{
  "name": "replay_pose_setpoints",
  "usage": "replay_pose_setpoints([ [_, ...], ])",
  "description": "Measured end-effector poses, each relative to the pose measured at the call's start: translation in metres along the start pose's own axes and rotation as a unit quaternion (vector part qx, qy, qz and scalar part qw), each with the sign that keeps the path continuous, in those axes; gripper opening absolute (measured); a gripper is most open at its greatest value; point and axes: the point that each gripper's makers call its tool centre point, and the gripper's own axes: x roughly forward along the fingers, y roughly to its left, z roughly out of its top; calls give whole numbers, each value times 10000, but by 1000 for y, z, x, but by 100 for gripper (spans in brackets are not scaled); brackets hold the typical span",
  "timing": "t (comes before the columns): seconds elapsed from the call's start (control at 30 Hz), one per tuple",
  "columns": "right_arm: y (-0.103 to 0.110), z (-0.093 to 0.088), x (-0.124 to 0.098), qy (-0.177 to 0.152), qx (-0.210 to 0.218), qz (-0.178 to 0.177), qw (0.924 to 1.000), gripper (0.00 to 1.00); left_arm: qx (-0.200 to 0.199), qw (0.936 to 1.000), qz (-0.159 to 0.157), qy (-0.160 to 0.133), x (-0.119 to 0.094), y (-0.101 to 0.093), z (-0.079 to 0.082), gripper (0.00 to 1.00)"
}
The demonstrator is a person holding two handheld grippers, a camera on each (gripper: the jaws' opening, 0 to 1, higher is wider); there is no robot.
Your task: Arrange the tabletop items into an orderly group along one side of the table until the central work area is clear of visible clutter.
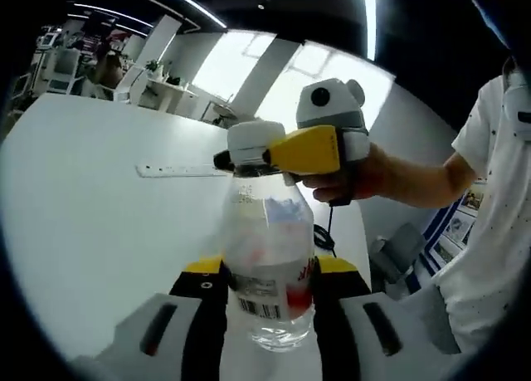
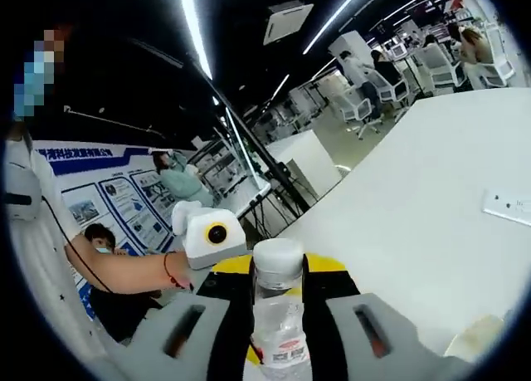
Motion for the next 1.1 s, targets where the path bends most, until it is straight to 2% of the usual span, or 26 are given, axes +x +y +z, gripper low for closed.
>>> replay_pose_setpoints([
  [0.3,-3,16,-16,-196,-542,-215,9981,19,223,9994,-125,-232,18,-2,17,38],
  [0.7,-13,37,-29,-361,-703,-250,9966,19,347,9990,-192,-202,33,-2,39,38],
  [0.73,-20,41,-31,-392,-729,-241,9963,19,380,9989,-192,-197,34,-1,43,38],
  [0.87,-23,50,-36,-457,-884,-260,9947,19,568,9982,-181,-49,39,2,51,38],
  [1.0,-26,67,-46,-644,-985,-379,9923,19,746,9967,-322,1,46,-1,68,38],
  [1.1,-27,78,-51,-786,-1129,-512,9892,19,1025,9937,-409,196,50,2,78,38],
])
